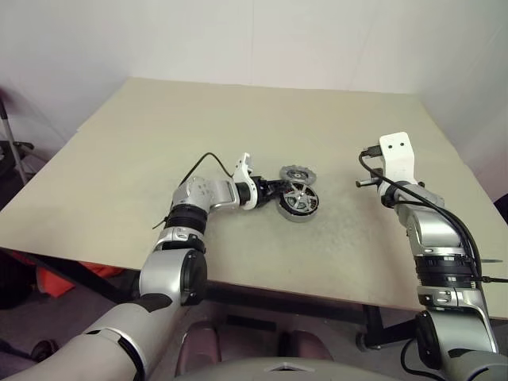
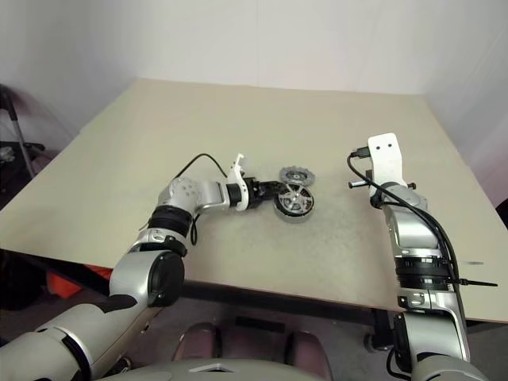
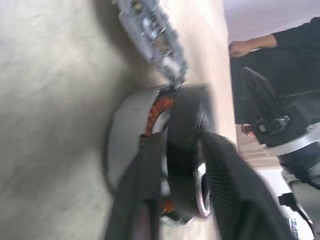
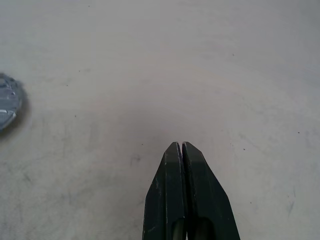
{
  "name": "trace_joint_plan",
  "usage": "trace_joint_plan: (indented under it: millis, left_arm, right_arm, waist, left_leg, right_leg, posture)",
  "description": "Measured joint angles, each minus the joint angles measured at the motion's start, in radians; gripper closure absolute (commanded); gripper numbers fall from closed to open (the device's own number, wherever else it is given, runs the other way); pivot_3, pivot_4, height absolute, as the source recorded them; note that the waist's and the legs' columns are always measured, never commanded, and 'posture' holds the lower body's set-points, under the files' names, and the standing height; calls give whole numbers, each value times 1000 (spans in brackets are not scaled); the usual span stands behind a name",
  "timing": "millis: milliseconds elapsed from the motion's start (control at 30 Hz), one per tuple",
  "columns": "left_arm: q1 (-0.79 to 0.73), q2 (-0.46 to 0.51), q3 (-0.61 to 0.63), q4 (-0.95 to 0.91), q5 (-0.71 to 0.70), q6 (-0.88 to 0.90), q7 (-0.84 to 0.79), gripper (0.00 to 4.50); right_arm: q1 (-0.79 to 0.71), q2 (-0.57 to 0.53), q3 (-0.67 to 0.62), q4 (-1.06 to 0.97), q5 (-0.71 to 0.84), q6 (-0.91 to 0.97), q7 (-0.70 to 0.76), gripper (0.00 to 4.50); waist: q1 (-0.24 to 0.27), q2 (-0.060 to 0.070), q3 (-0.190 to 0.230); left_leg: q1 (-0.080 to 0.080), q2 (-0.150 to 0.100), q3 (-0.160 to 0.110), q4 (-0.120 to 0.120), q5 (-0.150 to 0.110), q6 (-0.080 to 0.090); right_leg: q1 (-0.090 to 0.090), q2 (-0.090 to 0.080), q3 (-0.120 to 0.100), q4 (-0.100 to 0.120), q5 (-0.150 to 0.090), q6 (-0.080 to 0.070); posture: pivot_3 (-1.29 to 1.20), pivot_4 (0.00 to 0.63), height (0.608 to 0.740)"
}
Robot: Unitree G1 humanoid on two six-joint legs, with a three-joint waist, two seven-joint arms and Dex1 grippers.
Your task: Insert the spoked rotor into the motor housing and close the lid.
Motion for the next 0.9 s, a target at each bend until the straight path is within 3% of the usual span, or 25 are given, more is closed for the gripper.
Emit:
trace_joint_plan:
  millis: [400,700,900]
  left_arm:
    - [1,51,17,0,-4,3,8,2361]
    - [67,124,-11,-83,4,-21,-48,2361]
    - [116,173,-51,-176,32,-109,-98,2361]
  right_arm:
    - [0,3,8,-21,3,-2,35,4500]
    - [29,57,105,-290,158,5,256,4500]
    - [57,51,149,-348,189,27,307,4500]
  waist:
    - [-1,0,0]
    - [1,1,0]
    - [3,1,0]
  left_leg:
    - [0,0,0,0,0,0]
    - [-1,1,0,0,-1,1]
    - [-1,1,0,0,0,1]
  right_leg:
    - [0,0,0,0,0,0]
    - [-1,0,-1,-1,0,0]
    - [0,0,-1,0,0,0]
  posture:
    - [0,0,740]
    - [0,0,740]
    - [0,0,740]
